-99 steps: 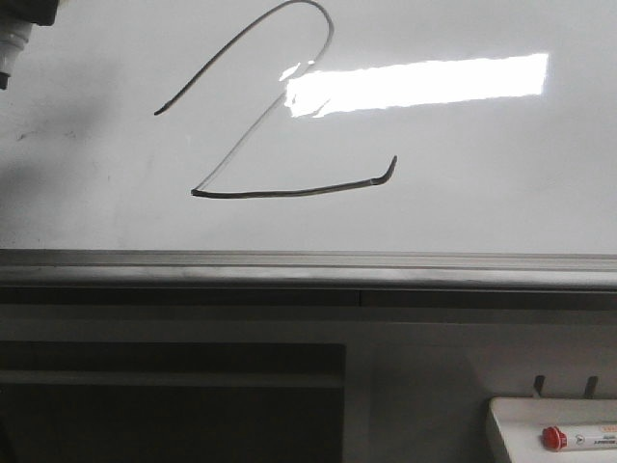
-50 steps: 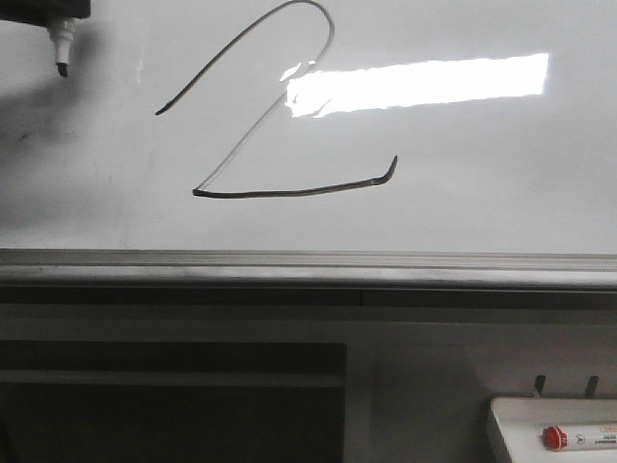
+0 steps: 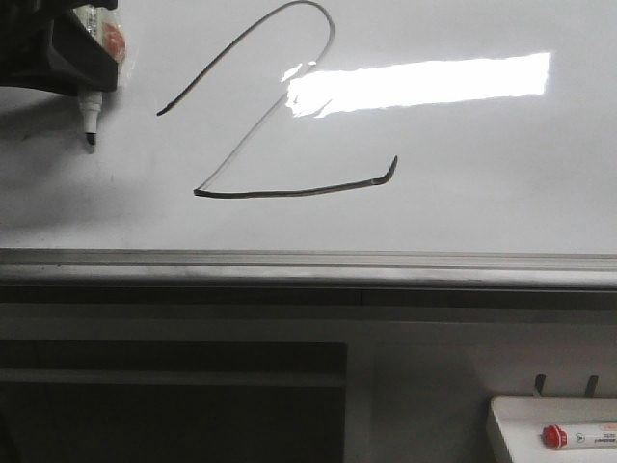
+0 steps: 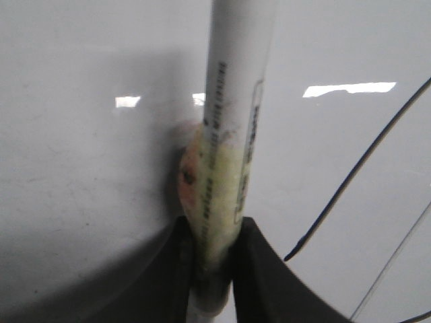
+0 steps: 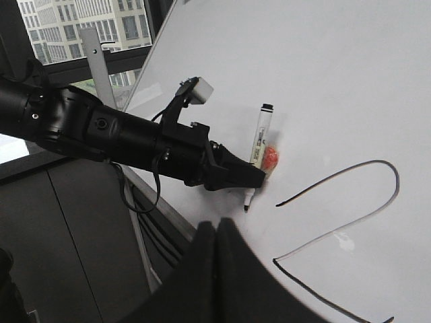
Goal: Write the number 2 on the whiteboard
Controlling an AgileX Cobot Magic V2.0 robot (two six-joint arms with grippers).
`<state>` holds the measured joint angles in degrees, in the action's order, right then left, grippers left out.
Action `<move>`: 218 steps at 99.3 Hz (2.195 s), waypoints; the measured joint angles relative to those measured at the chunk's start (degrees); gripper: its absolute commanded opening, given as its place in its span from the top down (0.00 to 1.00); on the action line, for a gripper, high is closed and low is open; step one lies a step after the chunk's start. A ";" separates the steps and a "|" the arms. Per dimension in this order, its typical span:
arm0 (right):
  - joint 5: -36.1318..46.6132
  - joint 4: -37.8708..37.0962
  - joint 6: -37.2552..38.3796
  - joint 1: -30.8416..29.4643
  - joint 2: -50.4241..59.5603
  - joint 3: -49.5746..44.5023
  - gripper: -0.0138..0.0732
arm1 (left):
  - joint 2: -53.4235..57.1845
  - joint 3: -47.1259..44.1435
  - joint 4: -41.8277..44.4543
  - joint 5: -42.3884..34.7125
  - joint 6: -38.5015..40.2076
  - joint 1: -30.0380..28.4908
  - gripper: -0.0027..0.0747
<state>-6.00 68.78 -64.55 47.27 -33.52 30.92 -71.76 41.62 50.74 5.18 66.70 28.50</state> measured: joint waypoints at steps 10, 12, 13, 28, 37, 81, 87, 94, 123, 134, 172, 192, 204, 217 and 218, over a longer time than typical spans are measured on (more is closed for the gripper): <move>-0.03 0.00 0.00 0.00 0.00 0.00 0.93 | -0.41 0.13 -0.10 0.14 0.00 0.02 0.99; -0.03 0.00 0.00 0.00 0.00 0.00 0.93 | -0.39 0.13 -0.27 0.13 0.00 0.02 0.99; -0.03 0.00 0.00 0.00 0.00 0.00 0.93 | -0.39 0.13 -0.28 0.13 0.00 0.02 0.99; -0.13 0.00 0.00 0.00 0.00 0.00 0.93 | -0.39 0.26 -2.10 0.38 0.00 0.12 0.92; -0.16 0.76 0.00 0.00 0.00 0.00 0.93 | -0.43 0.26 -2.43 0.48 0.00 0.12 0.76; -3.52 2.01 0.00 0.00 0.00 0.00 0.93 | -0.40 0.38 -3.29 2.70 0.19 0.59 0.45; -3.89 2.06 0.00 0.00 0.00 0.00 0.93 | 0.00 0.38 -3.29 3.82 0.19 0.59 0.43; -4.45 2.06 0.00 0.00 0.00 0.00 0.93 | 0.80 0.38 -3.29 5.80 0.19 0.59 0.40; -5.91 2.06 0.00 0.00 0.00 0.00 0.93 | 9.26 -0.47 -3.75 10.18 0.19 0.25 0.39; -4.39 2.06 0.00 0.00 0.00 0.00 0.93 | 15.39 -0.47 -3.16 10.19 0.19 0.25 0.39; 0.38 -9.13 0.00 0.00 3.52 -1.76 0.93 | 40.77 -4.67 -5.08 18.81 -7.70 3.72 0.99; 15.48 -10.87 0.00 0.00 9.44 -9.42 0.93 | 56.57 -13.50 -13.67 22.76 -11.74 5.86 0.99; 20.73 -10.87 0.00 0.00 11.62 -12.61 0.93 | 63.11 -17.65 -17.93 23.43 -12.03 5.98 0.99; 21.41 -10.66 0.11 0.00 11.96 -13.46 0.93 | 66.81 -20.25 -19.64 23.52 -12.03 5.98 0.99; 21.41 -10.68 0.11 0.00 11.96 -13.46 0.93 | 66.82 -20.41 -19.64 23.52 -12.15 5.98 0.99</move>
<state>15.41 58.10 -64.44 47.27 -21.57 17.46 -4.93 21.21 31.10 28.70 54.55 34.48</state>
